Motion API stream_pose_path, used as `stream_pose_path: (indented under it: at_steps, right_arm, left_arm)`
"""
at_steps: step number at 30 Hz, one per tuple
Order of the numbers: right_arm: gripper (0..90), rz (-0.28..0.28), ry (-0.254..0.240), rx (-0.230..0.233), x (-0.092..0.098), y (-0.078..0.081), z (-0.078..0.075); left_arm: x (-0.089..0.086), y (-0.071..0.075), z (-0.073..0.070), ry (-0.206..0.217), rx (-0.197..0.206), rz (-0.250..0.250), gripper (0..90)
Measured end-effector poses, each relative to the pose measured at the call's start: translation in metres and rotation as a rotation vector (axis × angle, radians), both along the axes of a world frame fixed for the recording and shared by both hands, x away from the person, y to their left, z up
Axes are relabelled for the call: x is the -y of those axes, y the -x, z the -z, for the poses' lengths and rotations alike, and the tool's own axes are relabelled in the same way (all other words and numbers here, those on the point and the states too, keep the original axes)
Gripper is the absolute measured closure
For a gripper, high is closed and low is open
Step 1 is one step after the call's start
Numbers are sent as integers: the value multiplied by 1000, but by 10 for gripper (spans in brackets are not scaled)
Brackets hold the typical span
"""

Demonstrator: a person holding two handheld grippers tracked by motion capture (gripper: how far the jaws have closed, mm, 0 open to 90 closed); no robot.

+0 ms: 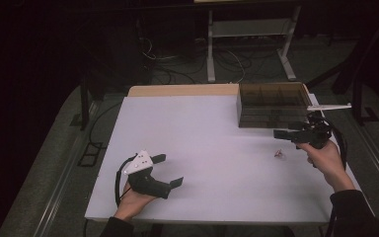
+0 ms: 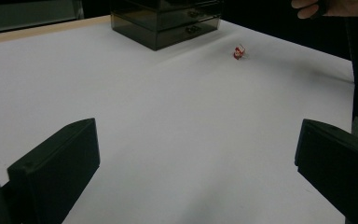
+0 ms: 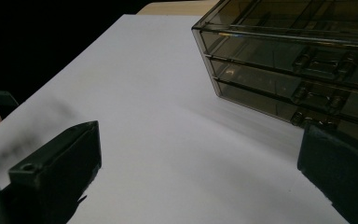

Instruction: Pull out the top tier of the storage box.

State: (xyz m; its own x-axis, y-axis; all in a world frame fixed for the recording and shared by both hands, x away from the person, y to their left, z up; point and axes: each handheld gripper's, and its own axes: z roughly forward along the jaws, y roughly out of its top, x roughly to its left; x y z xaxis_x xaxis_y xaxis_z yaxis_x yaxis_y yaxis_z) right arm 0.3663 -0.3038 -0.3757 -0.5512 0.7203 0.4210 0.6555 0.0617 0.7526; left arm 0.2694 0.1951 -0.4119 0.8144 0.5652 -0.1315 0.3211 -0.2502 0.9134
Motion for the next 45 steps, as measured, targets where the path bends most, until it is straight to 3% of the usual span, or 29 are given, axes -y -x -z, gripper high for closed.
stream_pose_path:
  at_steps: [21, 45]
  right_arm:
    - [0, 84, -180, -55, 9, -16, 15]
    - [0, 190, -310, -85, 23, -28, 29]
  left_arm:
    - [1, 0, 0, 2, 0, 4, 0]
    - [2, 0, 0, -3, 1, 11, 0]
